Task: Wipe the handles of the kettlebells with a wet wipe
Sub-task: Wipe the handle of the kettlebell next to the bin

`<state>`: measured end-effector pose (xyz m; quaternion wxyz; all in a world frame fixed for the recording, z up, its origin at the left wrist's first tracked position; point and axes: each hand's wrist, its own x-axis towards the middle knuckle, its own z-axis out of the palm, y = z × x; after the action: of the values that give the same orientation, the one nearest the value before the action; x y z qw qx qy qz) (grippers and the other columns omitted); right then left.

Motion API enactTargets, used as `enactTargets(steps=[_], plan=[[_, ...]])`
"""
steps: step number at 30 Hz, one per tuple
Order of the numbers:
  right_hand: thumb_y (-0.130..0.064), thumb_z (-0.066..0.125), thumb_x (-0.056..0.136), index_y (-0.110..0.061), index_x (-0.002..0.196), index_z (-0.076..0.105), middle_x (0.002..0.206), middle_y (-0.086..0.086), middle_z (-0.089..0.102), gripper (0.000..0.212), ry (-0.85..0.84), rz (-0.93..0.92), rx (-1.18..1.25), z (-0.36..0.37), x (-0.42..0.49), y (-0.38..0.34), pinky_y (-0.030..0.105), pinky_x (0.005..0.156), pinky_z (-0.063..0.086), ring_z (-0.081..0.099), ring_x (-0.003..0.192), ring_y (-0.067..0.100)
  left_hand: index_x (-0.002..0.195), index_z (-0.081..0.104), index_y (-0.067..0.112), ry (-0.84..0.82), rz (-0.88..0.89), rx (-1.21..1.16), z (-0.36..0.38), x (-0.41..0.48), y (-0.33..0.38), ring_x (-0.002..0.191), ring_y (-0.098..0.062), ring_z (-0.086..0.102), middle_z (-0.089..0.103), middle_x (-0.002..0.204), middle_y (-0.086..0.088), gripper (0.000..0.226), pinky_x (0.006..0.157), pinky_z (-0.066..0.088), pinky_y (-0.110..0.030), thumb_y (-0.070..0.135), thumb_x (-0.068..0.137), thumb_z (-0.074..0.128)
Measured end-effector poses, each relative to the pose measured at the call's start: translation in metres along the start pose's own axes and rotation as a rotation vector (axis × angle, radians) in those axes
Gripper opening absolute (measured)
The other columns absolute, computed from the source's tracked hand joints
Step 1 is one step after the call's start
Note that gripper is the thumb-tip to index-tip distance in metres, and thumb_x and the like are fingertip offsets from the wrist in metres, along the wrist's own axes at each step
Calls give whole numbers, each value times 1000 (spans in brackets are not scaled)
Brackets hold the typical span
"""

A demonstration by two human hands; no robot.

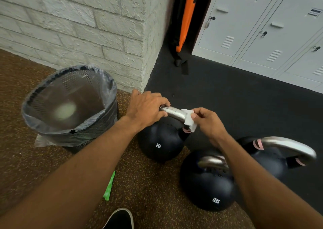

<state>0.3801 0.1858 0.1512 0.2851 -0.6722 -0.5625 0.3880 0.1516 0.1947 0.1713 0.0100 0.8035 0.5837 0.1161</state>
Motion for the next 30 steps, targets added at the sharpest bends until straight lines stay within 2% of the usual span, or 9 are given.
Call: enactTargets(steps=[2,4,7,12,16,20,23,30], plan=[[-19,62,94,-21,88,71,88,-3,72,12,-116,8,-32,-9,13,-2,29,83,49,62,82,11,121,61,45,-9,-3,-5,0,0,0,104,-16,59,64,113,14,38,87,31,-41,61,86,61],[-20,68,90,-22,86,73,86,-4,73,7,-136,-7,-87,-13,22,-3,32,86,52,64,81,10,122,61,45,-15,-1,-3,0,1,-1,106,-16,58,64,114,14,39,89,32,-42,61,86,61],[-20,73,86,-23,86,75,84,-4,74,4,-85,-15,-57,-13,22,2,30,84,52,65,80,9,123,60,45,-10,2,-11,1,0,-1,106,-16,58,64,114,14,40,90,33,-42,60,86,61],[-13,67,89,-23,87,78,94,-7,75,15,-62,29,-106,-8,27,5,31,90,53,68,95,12,120,62,46,3,1,-22,2,1,-2,103,-15,59,64,110,15,38,90,34,-43,61,85,62],[-21,67,91,-22,93,78,94,-6,74,11,-139,-51,-119,-4,34,-19,30,86,52,66,93,12,120,62,46,16,-6,-20,4,1,-2,101,-15,59,64,109,15,38,88,32,-43,61,85,63],[-19,64,93,-18,93,78,94,-4,74,14,-201,12,-177,-12,35,-15,30,87,52,66,96,15,120,62,46,7,4,1,1,1,-1,102,-14,58,64,110,16,38,87,30,-42,61,85,62],[-17,62,93,-19,92,79,91,-5,74,17,-214,12,-220,-9,38,-18,26,80,51,67,94,14,120,61,46,5,6,-7,1,1,-1,103,-14,58,64,111,16,38,88,30,-42,61,85,62],[-19,66,91,-19,93,78,98,-9,73,12,-287,-69,-333,-6,48,-35,26,85,48,65,95,9,123,61,46,8,7,0,1,1,-2,105,-15,59,65,113,15,42,88,33,-43,62,85,62]])
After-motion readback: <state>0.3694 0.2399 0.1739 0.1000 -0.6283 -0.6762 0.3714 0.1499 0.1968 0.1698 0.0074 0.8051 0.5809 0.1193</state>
